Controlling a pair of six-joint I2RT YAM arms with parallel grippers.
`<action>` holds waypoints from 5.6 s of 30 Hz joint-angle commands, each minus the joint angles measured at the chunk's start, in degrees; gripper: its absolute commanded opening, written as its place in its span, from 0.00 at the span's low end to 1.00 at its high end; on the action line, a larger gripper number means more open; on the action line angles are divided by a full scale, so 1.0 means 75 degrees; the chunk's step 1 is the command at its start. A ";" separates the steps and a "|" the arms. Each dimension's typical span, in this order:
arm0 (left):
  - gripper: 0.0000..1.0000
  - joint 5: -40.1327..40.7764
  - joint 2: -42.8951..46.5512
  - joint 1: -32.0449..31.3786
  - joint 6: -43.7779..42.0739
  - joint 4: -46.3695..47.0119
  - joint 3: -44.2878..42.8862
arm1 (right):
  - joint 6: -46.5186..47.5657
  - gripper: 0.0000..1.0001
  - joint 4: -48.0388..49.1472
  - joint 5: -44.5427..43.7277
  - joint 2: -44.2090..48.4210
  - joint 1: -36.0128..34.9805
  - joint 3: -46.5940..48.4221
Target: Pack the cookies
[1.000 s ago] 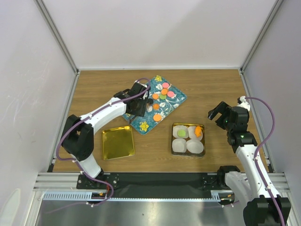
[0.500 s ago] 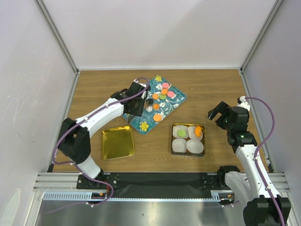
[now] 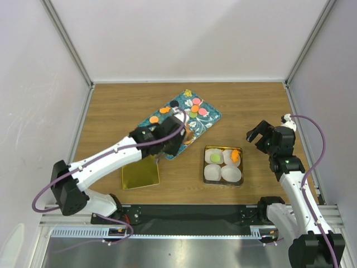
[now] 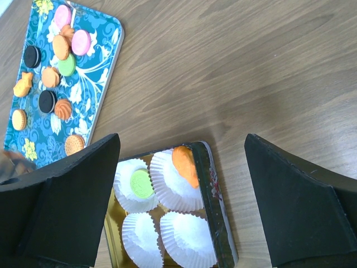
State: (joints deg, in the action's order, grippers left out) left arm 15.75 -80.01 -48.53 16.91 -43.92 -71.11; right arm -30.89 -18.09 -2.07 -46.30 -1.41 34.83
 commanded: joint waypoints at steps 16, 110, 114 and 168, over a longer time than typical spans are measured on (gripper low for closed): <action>0.41 0.0397 -0.0570 -0.3407 0.1039 -0.0414 -0.0468 | 0.0170 1.00 0.0279 -0.0099 -0.0096 -0.0128 0.0020; 0.56 0.0256 0.0167 -0.1405 0.0688 -0.0015 -0.0011 | 0.0205 1.00 0.0337 -0.0006 -0.0224 -0.0222 0.0044; 0.56 0.0162 0.0145 -0.0550 0.0349 -0.0003 -0.0034 | 0.0264 1.00 0.0384 0.0041 -0.0377 -0.0398 0.0067; 0.56 -0.0166 -0.3558 0.1819 -0.0508 0.0419 -0.2507 | 0.0299 1.00 0.0431 0.0123 -0.0435 -0.0515 0.0091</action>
State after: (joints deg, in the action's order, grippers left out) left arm 14.66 -105.75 -35.44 14.44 -42.09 -87.11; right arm -29.74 -16.78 -1.41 -49.98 -5.15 34.83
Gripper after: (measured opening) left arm 0.563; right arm 0.994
